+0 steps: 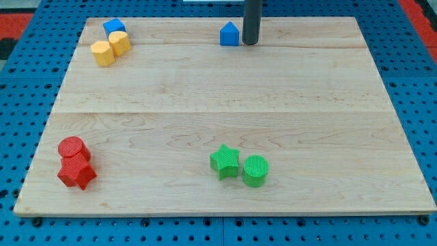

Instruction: Push the yellow heart and blue triangle into the group of blocks to the top left corner

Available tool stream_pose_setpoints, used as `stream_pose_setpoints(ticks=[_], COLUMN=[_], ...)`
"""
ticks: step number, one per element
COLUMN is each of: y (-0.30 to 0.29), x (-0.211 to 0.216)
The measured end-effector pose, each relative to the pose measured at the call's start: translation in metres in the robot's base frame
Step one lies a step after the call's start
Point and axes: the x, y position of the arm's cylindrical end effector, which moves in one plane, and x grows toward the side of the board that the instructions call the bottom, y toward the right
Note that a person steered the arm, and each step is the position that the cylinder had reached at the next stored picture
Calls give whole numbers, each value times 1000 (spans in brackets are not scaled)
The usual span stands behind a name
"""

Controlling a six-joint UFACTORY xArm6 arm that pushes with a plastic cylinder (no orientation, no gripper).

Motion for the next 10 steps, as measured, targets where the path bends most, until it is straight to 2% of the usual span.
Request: stream_pose_setpoints(ticks=[1,3,4,5,6,8,9,10], y=[-36,-159,-194,-161,-83,-197,-207,-127], x=[-22,-23,-14,-4,26,19,9,50])
